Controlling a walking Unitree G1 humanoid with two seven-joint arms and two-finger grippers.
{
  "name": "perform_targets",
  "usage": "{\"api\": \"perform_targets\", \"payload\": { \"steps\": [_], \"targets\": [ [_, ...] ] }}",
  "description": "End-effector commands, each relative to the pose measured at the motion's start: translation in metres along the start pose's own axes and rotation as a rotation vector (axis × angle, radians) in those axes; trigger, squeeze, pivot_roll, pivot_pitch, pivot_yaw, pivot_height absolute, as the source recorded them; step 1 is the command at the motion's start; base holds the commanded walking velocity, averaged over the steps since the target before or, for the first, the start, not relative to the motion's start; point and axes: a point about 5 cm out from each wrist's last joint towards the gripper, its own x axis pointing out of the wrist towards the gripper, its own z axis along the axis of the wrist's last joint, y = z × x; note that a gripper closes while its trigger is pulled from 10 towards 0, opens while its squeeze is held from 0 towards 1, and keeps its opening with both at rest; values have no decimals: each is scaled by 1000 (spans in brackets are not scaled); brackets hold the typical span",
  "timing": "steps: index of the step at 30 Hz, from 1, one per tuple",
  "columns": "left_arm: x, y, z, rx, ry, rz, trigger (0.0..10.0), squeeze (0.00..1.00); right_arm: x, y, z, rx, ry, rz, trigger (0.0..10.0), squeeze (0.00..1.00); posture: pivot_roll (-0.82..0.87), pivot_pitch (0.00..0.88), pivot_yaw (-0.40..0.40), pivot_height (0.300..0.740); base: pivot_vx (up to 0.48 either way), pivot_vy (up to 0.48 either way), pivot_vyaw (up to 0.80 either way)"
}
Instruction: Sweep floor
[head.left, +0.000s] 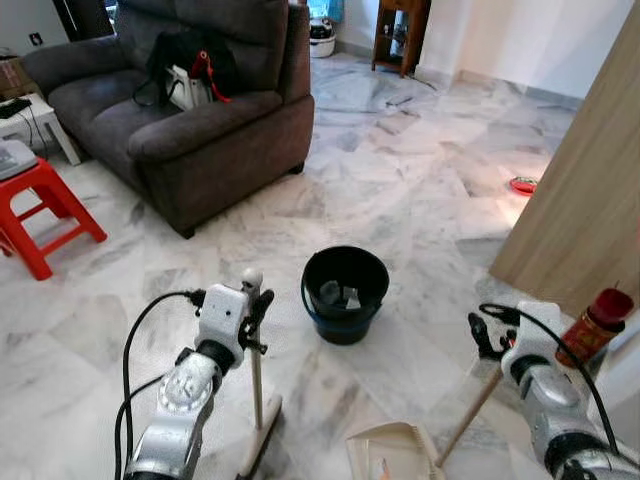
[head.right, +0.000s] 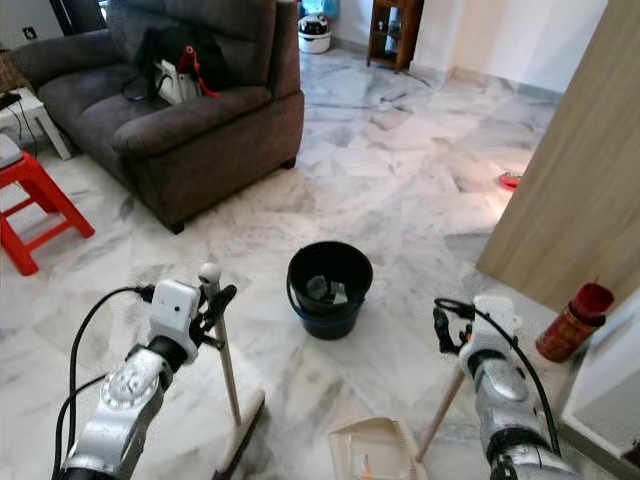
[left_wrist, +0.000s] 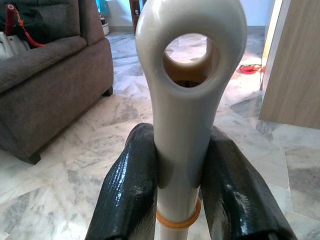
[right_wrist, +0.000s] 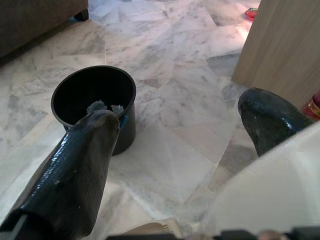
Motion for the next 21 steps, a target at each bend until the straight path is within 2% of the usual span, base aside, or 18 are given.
{"api": "perform_targets", "payload": {
  "steps": [1, 11, 17, 21],
  "targets": [
    [2, 1, 6, 30, -22, 0, 10000, 0, 1, 2, 3, -11, -13, 12, 10000, 0, 120, 0, -5, 740, 0, -266, 0],
    [2, 1, 6, 32, -21, 0, 10000, 0, 1, 3, 2, -15, -10, 16, 10000, 0, 119, 0, -4, 740, 0, -283, 93],
    [3, 1, 6, 33, -22, 3, 10000, 0, 1, 5, 2, -17, -11, 22, 10000, 0, 120, 0, -6, 740, 0, -347, 449],
    [3, 2, 7, 32, -23, 5, 10000, 0, 2, 5, 2, -3, -13, 20, 10000, 0, 119, 0, -6, 740, 0, -345, 0]
  ]
}}
